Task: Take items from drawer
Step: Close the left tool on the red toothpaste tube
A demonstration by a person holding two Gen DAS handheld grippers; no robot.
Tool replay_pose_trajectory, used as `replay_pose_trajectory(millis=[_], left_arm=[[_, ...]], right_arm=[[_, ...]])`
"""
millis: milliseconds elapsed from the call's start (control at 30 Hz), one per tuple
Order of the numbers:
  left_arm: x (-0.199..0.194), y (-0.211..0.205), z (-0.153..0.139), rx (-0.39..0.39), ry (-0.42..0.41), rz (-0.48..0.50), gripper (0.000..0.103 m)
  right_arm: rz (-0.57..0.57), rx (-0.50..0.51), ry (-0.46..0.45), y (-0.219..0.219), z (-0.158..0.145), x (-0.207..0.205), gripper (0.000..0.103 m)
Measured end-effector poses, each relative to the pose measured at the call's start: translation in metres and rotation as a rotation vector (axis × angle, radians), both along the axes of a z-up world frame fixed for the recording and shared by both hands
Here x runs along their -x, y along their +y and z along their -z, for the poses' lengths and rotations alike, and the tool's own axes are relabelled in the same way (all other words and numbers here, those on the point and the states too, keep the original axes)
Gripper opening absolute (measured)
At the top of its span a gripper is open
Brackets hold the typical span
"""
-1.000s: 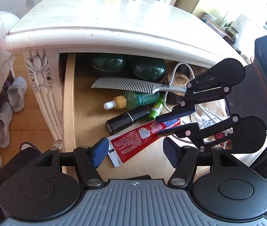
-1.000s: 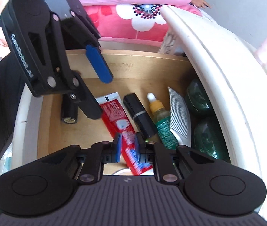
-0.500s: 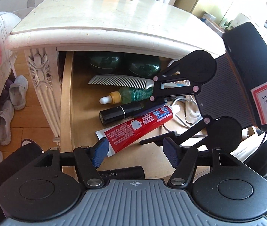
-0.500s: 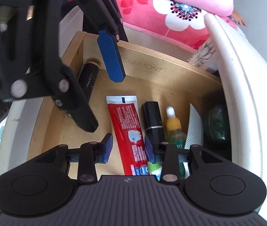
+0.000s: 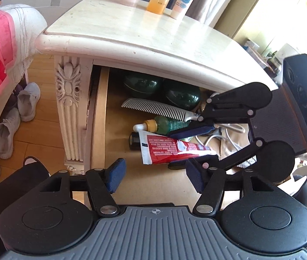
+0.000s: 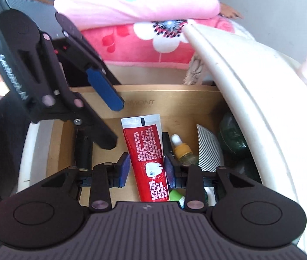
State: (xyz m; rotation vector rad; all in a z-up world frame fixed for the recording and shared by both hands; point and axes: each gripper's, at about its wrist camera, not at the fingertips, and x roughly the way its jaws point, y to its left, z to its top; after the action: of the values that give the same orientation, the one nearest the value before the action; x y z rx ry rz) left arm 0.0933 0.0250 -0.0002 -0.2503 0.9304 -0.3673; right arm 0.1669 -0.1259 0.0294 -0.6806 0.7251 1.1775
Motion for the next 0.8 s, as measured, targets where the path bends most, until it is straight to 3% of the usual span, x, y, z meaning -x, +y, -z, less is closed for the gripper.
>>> replay_pose_trajectory(millis=[200,433,800], left_arm=[[-0.009,-0.005,0.0,0.079,0.015,-0.014,0.036],[-0.012,-0.021,-0.009,0.028,-0.03,0.005,0.013],[-0.005,-0.065,-0.044,-0.05,-0.176,0.15,0.011]], right_arm=[[0.043,-0.06,-0.005,-0.015,0.001,0.009,0.036],[0.106,-0.127,-0.035,-0.036,-0.006,0.017,0.036],[0.256,-0.251,-0.077,-0.073,-0.021,0.033,0.036]])
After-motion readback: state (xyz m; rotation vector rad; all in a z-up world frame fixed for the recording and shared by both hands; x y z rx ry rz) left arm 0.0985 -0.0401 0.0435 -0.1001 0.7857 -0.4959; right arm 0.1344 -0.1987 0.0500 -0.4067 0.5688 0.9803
